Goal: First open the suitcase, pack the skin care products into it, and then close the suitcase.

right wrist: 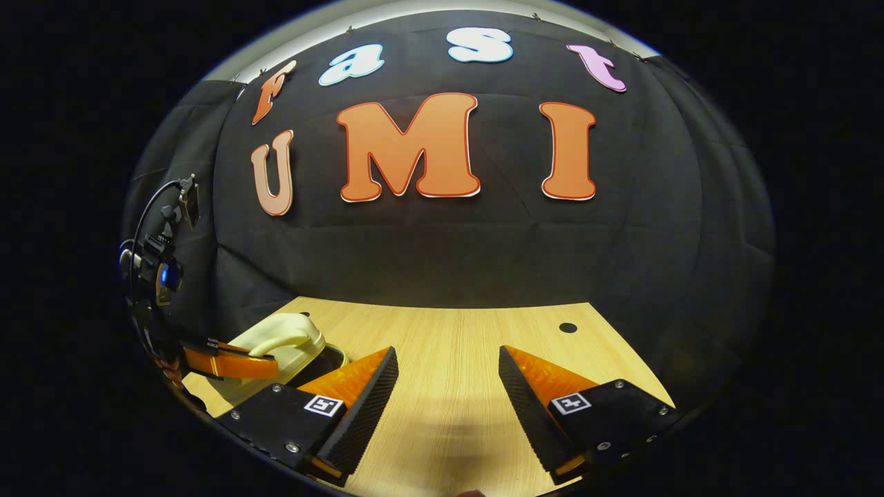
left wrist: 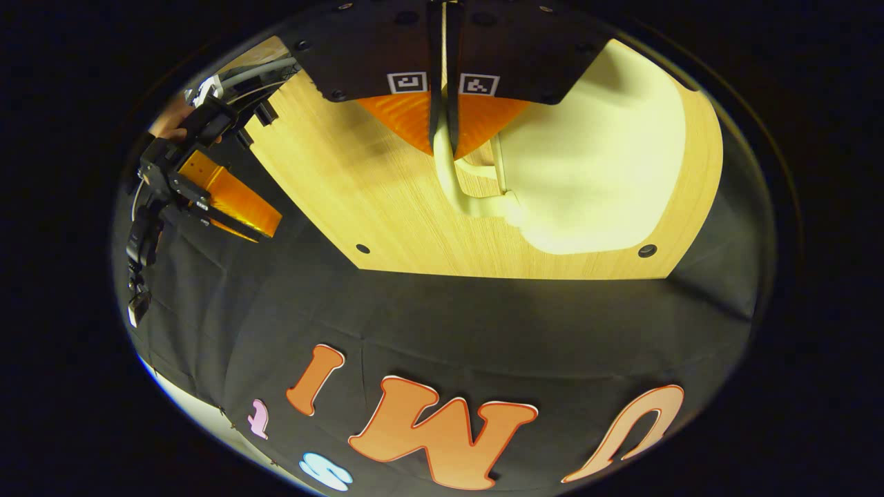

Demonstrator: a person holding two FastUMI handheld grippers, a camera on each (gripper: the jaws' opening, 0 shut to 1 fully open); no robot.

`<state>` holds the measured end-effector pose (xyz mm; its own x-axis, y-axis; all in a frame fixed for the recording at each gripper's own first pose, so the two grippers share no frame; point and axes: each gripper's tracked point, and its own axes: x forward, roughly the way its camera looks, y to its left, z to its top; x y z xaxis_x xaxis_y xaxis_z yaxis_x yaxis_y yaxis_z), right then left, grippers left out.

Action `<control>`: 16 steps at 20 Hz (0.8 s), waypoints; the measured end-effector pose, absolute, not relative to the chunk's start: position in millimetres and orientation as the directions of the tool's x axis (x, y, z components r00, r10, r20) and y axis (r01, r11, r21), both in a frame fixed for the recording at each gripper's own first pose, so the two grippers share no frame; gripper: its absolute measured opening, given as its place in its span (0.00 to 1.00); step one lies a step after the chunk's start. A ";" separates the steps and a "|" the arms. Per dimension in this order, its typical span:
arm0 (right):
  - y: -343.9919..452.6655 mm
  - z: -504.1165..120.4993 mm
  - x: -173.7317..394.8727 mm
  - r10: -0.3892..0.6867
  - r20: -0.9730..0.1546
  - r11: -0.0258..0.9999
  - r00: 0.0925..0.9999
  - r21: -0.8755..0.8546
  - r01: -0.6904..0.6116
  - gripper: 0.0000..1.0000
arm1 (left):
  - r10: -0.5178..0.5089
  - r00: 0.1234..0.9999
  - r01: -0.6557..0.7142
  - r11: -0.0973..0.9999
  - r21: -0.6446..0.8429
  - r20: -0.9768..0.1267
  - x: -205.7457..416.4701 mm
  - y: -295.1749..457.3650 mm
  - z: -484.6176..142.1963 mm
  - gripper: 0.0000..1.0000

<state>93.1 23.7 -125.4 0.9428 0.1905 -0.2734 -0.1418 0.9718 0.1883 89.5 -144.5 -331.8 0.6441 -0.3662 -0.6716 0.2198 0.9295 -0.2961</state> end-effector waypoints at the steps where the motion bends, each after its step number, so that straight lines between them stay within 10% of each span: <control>1: 22.7 -127.4 93.9 0.189 -0.276 0.972 0.942 0.186 -0.141 0.94 | -0.343 0.647 0.217 0.939 -0.267 -0.681 90.8 -144.9 -336.4 0.03; 10: 15.1 -132.1 99.5 0.202 -0.284 0.971 0.937 0.181 -0.154 0.94 | -0.266 0.526 0.250 0.956 -0.152 -0.808 83.8 -176.8 -401.7 0.12; 13: 20.1 -135.8 111.6 0.191 -0.279 0.973 0.941 0.183 -0.143 0.94 | -0.321 0.560 0.268 0.943 -0.200 -0.764 89.8 -193.4 -386.7 0.30; 16: 14.2 -122.3 115.3 0.173 -0.234 0.974 0.957 0.188 -0.130 0.94 | -0.282 0.676 0.301 0.949 -0.095 -0.681 109.1 -197.3 -356.3 0.69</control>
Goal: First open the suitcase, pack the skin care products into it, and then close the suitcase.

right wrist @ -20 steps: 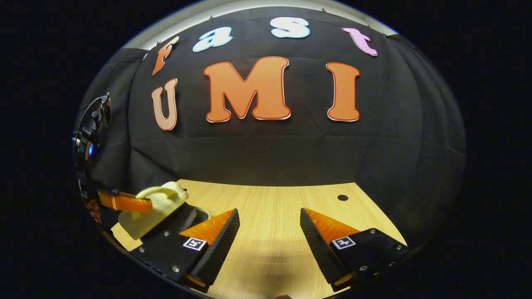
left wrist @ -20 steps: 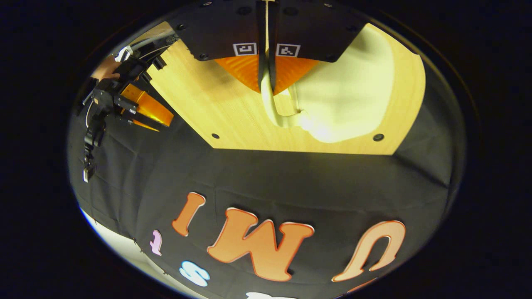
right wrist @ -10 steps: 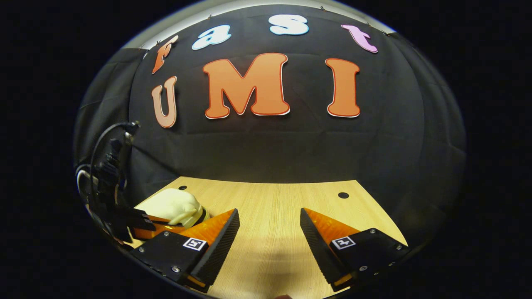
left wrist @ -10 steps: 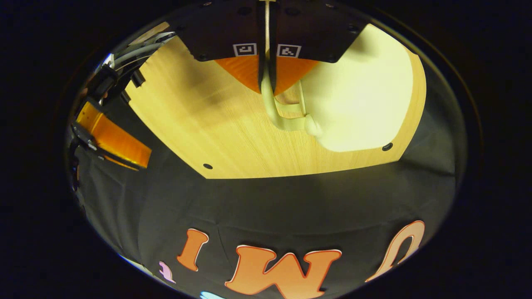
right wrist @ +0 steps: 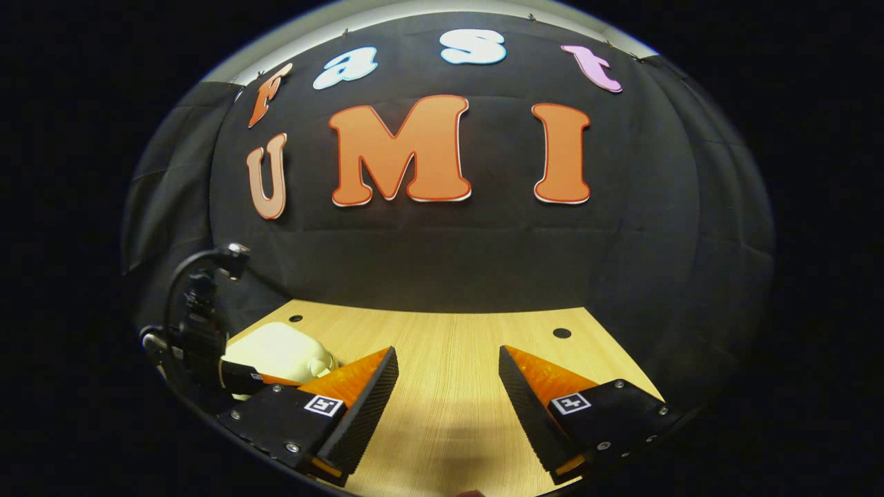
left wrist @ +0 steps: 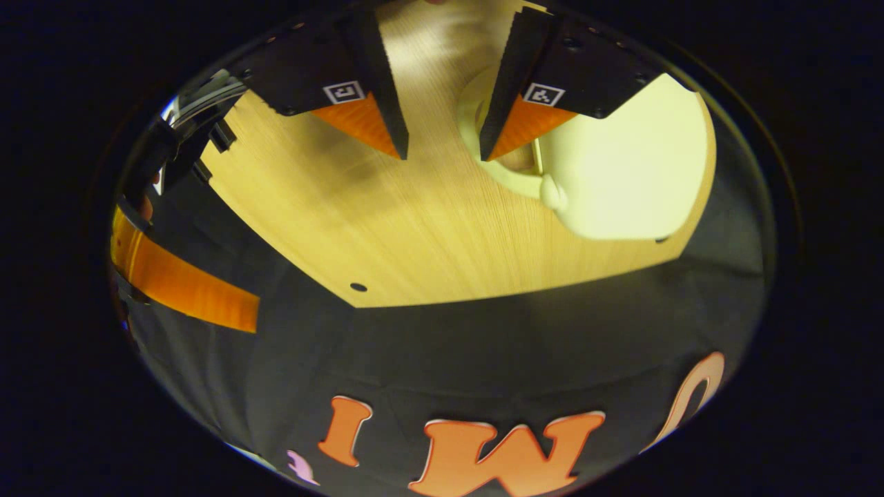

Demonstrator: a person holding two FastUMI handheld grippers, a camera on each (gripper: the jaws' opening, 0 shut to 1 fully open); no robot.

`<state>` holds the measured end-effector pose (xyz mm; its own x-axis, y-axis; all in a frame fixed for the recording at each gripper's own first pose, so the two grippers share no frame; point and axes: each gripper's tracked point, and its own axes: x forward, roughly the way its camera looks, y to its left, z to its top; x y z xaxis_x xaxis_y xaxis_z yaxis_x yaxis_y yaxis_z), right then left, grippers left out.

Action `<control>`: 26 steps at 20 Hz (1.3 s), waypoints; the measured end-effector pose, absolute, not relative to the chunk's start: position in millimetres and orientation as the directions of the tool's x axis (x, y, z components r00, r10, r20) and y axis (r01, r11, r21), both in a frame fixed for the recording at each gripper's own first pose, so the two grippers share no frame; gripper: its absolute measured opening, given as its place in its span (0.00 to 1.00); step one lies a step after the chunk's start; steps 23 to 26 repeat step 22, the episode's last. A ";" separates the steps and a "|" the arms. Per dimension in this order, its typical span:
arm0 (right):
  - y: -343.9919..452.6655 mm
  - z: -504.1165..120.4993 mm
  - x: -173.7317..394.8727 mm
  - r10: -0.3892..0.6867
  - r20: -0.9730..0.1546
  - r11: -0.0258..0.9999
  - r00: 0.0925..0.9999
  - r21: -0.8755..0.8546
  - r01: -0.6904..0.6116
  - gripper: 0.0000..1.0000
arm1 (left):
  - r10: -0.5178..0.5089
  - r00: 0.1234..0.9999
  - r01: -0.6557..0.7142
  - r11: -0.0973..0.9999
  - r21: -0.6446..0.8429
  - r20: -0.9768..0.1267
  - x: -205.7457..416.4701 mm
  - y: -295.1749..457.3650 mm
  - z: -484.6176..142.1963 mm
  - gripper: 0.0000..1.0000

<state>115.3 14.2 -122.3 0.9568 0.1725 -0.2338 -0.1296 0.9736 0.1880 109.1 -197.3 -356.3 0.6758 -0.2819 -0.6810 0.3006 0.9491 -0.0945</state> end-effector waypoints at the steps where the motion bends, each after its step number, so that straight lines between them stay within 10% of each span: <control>1: 13.0 -117.4 116.0 0.164 -0.218 0.975 0.962 0.182 -0.125 0.94 | -0.275 0.719 0.303 0.951 -0.068 -0.638 118.4 -198.5 -340.6 0.75; 4: 11.5 -102.0 120.1 0.157 -0.185 0.978 0.970 0.164 -0.127 0.94 | -0.228 0.849 0.248 0.968 -0.021 -0.476 138.8 -198.6 -288.5 0.99; 15: -7.6 -23.8 116.0 0.119 0.010 0.988 0.993 0.100 -0.120 0.93 | 0.012 0.998 -0.008 0.998 0.069 -0.054 146.1 -188.4 -171.7 0.97; 26: 0.8 -26.8 112.4 0.130 0.025 0.988 0.991 0.078 -0.131 0.94 | 0.086 0.996 -0.084 0.994 0.064 -0.028 140.0 -169.4 -160.7 1.00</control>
